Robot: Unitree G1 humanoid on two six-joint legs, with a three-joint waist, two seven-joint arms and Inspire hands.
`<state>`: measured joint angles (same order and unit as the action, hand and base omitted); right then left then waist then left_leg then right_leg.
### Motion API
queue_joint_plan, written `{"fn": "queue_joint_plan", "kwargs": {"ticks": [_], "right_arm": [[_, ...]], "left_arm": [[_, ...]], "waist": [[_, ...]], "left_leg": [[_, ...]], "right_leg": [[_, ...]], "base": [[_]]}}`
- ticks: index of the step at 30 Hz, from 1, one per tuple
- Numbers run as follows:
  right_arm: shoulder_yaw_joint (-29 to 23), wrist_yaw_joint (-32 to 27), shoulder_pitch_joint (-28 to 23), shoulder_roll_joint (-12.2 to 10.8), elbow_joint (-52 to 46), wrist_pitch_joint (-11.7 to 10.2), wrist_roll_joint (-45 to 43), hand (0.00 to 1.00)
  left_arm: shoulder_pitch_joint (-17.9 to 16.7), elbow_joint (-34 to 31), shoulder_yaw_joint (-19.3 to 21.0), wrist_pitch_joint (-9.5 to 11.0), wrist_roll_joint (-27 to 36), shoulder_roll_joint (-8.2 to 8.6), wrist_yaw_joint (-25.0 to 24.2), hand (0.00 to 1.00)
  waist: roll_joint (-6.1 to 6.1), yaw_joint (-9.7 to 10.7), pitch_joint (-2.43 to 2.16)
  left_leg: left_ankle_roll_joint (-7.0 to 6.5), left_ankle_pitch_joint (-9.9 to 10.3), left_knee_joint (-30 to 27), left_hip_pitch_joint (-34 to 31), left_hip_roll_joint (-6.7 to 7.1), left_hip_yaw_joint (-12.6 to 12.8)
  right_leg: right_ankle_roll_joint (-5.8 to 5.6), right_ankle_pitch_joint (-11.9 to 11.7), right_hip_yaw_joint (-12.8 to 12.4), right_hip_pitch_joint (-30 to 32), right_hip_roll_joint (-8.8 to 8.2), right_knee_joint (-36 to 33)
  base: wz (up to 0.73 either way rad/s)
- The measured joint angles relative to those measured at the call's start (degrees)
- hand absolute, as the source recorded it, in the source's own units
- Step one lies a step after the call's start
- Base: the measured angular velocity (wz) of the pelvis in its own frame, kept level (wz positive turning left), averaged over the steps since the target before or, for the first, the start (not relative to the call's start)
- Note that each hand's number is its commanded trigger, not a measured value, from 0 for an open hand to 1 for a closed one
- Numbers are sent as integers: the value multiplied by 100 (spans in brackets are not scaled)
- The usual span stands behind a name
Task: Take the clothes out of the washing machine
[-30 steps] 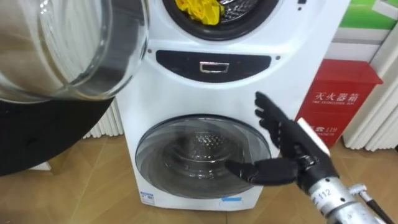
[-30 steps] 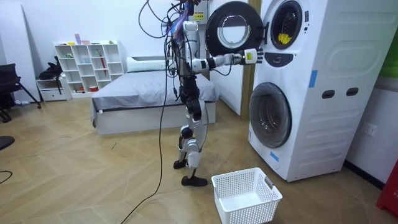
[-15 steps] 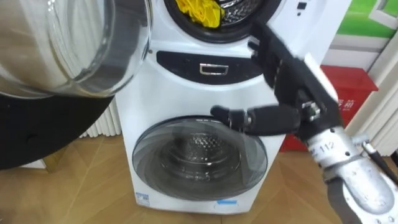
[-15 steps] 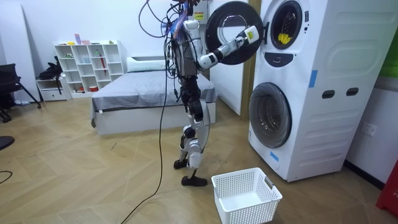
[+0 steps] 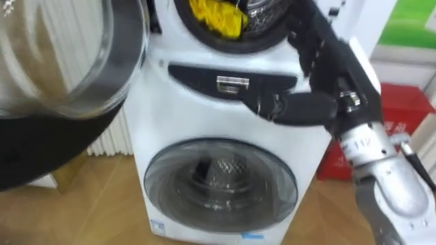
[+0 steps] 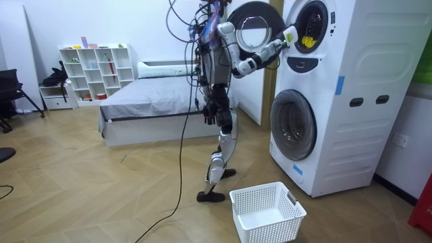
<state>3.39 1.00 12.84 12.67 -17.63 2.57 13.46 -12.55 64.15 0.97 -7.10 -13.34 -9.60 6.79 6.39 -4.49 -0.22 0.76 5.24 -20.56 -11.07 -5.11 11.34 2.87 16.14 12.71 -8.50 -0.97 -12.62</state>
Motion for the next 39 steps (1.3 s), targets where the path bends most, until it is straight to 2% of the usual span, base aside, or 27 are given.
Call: {"fn": "queue_joint_plan", "kwargs": {"ticks": [1,2,3,5,6,8,9,10,11,12,13,14,15,16,17,18,19,20,21,22,23,24,25,28,34,39], "right_arm": [[32,-1,-2,-21,47,7,-96,0],[48,-3,-2,-17,59,7,-115,0],[68,-23,-2,-5,59,2,-133,0],[54,-109,14,64,46,-40,-117,0],[24,-154,13,84,48,-41,-103,0],[-11,-213,4,112,54,-42,-160,0],[-11,-236,2,118,66,-42,-259,0],[-4,-247,-30,114,68,-43,-255,0],[-4,-240,-69,115,69,-47,-266,0],[-2,-240,-160,115,77,-47,-308,0],[-4,-239,-275,116,97,-63,-311,0],[-5,-234,-325,114,142,-92,-311,0],[-4,-218,-349,103,258,-123,-280,0],[-15,-182,-360,107,280,-229,-242,0],[-5,-147,-371,107,255,-253,-211,0],[48,-128,-441,102,242,-313,-239,0],[73,-128,-484,107,218,-320,-246,0],[74,-129,-483,121,220,-291,-239,0],[91,-130,-541,194,258,-308,-208,0],[122,-99,-628,199,201,-313,-143,0],[130,-57,-622,212,195,-307,-62,0],[130,13,-610,227,193,-304,128,0],[130,48,-596,228,192,-300,208,0],[119,96,-596,230,196,-288,273,0],[116,108,-596,226,196,-289,169,0],[116,104,-594,223,194,-304,170,0]], "left_arm": [[15,-8,-10,8,9,10,0,0],[16,-7,-20,6,19,7,0,0],[-7,-9,-28,2,33,-1,0,0],[94,-17,-30,-6,28,-6,0,0],[153,-25,-22,-8,28,-6,0,0],[257,-51,-51,-15,22,-3,0,0],[351,-58,-73,-37,20,-11,0,0],[426,-66,-82,-47,32,-49,0,0],[455,-72,-112,-55,32,-75,0,0],[477,-117,-156,-66,30,-122,1,0],[487,-163,-204,-45,30,-178,4,0],[502,-164,-235,-39,30,-207,15,0],[581,-150,-237,-2,28,-244,55,0],[614,-144,-208,51,6,-264,92,0],[630,-137,-172,94,6,-264,118,0],[639,-137,-144,131,16,-280,163,0],[617,-128,-174,125,24,-332,176,0],[622,-131,-187,121,28,-340,178,0],[647,-134,-215,116,25,-240,214,0],[631,-176,-231,127,25,-195,226,0],[632,-176,-230,124,29,-183,226,0],[639,-186,-226,116,27,-180,227,0],[641,-185,-216,110,27,-192,274,0],[495,-169,-179,128,26,-184,285,0],[90,-133,-178,123,11,-82,268,0],[36,-151,-178,123,12,-4,244,0]], "waist": [[-21,0,22],[-25,0,37],[-48,10,51],[-61,20,35],[-93,71,65],[-115,181,71],[-157,211,91],[-154,258,100],[-146,252,102],[-163,237,95],[-218,244,87],[-275,250,56],[-285,201,39],[-356,184,73],[-420,209,95],[-491,303,110],[-362,441,79],[-281,495,63],[-312,573,29],[-336,561,24],[-359,540,38],[-410,478,36],[-404,395,36],[-398,312,33],[-399,253,42],[-389,242,46]], "left_leg": [[-5,61,-38,104,2,-3],[-7,88,-40,179,14,20],[-11,164,-26,276,93,82],[-2,331,-33,334,106,126],[-17,407,-34,327,145,124],[-86,449,27,390,277,179],[-164,466,100,496,308,297],[-222,495,159,637,411,337],[-250,513,215,741,470,356],[-293,539,361,959,530,356],[-309,548,542,1176,536,268],[-332,566,625,1240,520,164],[-336,575,711,1294,487,-13],[-328,574,750,1311,374,-337],[-317,572,770,1325,287,-510],[-235,547,793,1372,145,-781],[-182,545,800,1427,194,-791],[-72,620,798,1507,245,-727],[40,888,803,1721,224,-653],[67,890,851,1828,152,-490],[80,883,886,1862,106,-421],[159,895,987,1894,16,-325],[196,872,1045,1889,-22,-283],[237,848,1105,1901,-71,-271],[258,838,1103,1894,-89,-257],[261,836,1098,1867,-95,-250]], "right_leg": [[-104,-65,14,-111,-12,1],[-136,-85,23,-188,-30,8],[-149,-80,28,-274,-87,-11],[-252,-20,27,-261,-132,-180],[-307,11,40,-249,-176,-339],[-430,83,49,-119,-334,-740],[-455,93,122,36,-468,-1190],[-479,77,196,181,-652,-1671],[-528,35,188,244,-736,-1935],[-588,-183,166,352,-847,-2429],[-560,-523,152,513,-871,-2886],[-528,-536,153,610,-858,-3059],[-481,-220,127,937,-842,-3182],[-399,82,62,1377,-652,-3103],[-336,132,-21,1574,-504,-2890],[-269,37,-118,1833,-240,-2096],[-299,-453,-155,1835,-233,-1047],[-345,-790,-176,1814,-304,-717],[-233,-1024,-141,1724,-354,-798],[-178,-972,-161,1588,-276,-695],[-132,-1002,-157,1534,-222,-613],[-74,-1100,-148,1499,-86,-439],[-45,-1173,-164,1483,12,-335],[-6,-1252,-192,1445,107,-186],[-20,-1270,-298,1443,169,-139],[-22,-1306,-311,1441,182,-88]], "base": [[-3],[-8],[-8],[-1],[28],[38],[32],[27],[18],[15],[17],[0],[-21],[-29],[-13],[16],[33],[63],[52],[34],[-15],[-31],[-28],[-9],[-1],[-1]]}}
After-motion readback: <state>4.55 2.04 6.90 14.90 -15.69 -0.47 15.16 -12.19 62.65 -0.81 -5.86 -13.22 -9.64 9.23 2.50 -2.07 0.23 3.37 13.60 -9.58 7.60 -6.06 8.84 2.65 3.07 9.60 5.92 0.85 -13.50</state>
